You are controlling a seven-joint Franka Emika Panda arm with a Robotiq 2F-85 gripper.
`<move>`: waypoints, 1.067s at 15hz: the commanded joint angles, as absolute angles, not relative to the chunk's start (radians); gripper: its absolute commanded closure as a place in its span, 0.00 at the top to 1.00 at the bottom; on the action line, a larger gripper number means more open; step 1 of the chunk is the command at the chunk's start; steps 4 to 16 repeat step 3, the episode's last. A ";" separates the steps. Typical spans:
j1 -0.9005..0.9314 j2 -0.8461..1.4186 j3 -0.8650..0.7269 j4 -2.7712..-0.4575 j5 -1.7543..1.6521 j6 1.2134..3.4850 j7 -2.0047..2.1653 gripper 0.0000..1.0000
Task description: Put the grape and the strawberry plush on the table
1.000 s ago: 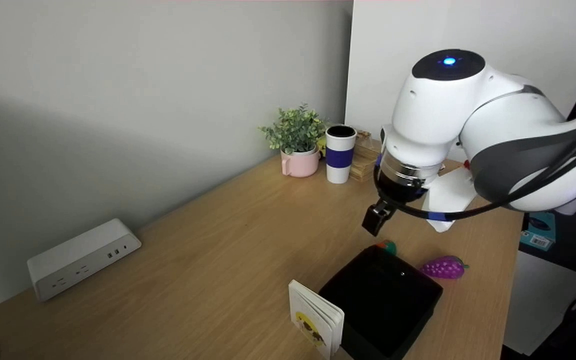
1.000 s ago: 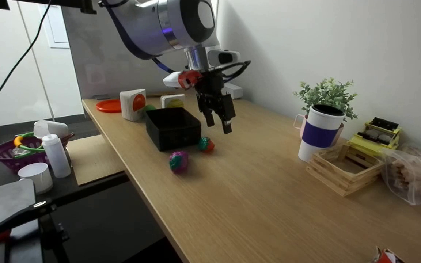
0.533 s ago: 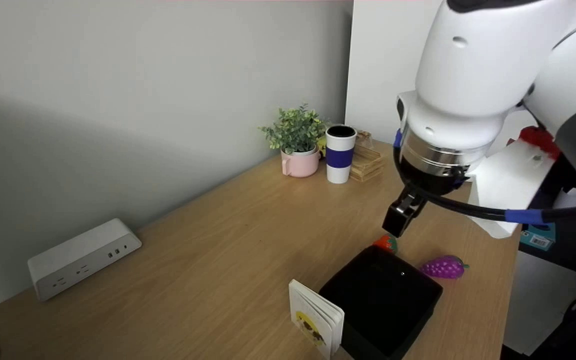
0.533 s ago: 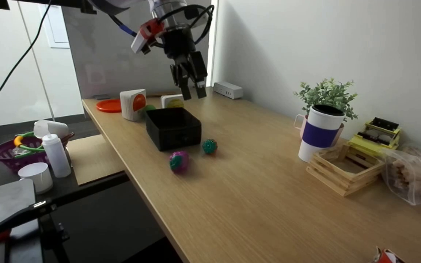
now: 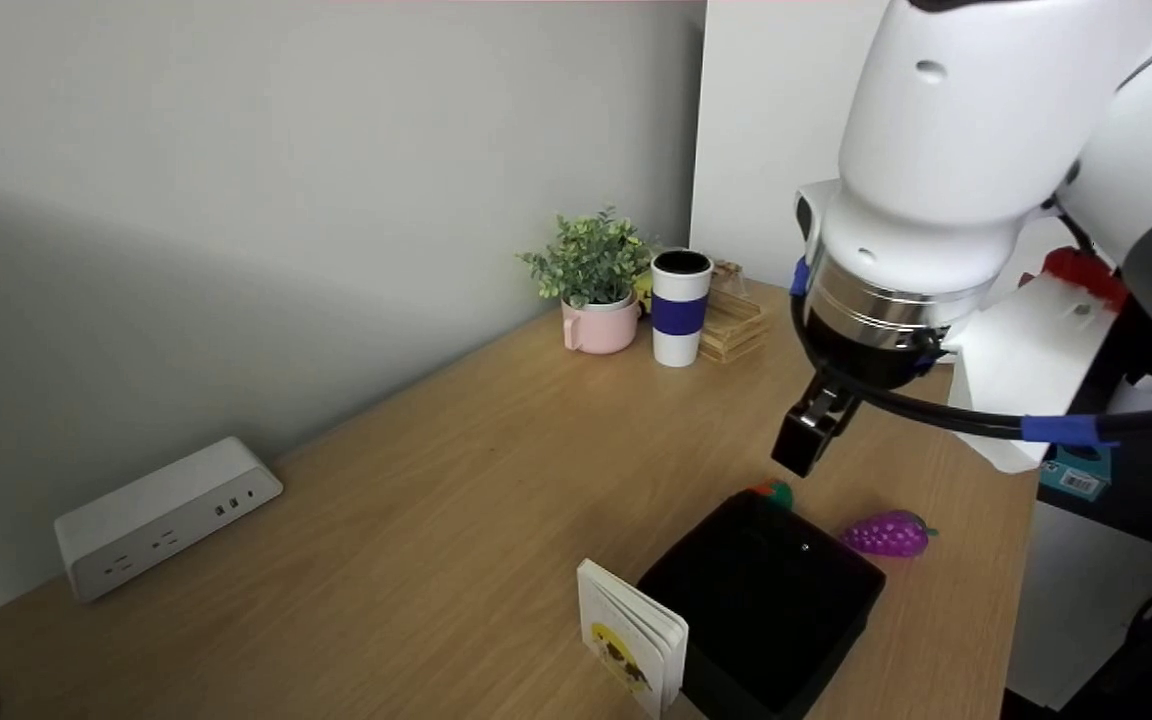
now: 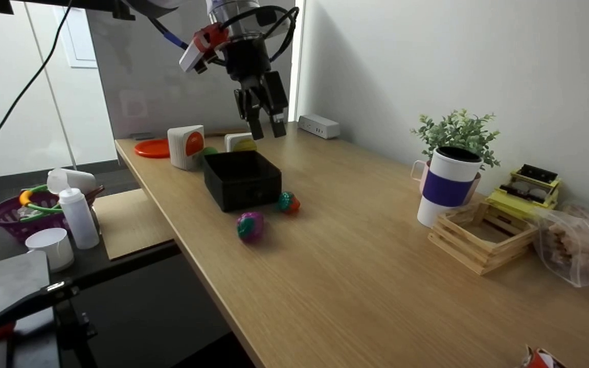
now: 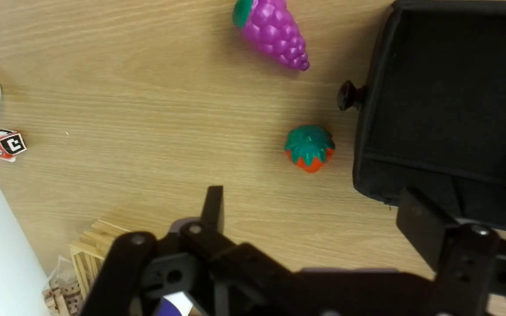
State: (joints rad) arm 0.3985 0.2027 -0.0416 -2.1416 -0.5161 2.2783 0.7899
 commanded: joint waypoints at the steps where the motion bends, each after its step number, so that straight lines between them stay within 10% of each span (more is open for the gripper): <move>1: 0.349 0.202 0.011 -2.139 -0.527 2.272 0.797 1.00; 16: 0.349 0.202 0.011 -2.139 -0.527 2.272 0.797 1.00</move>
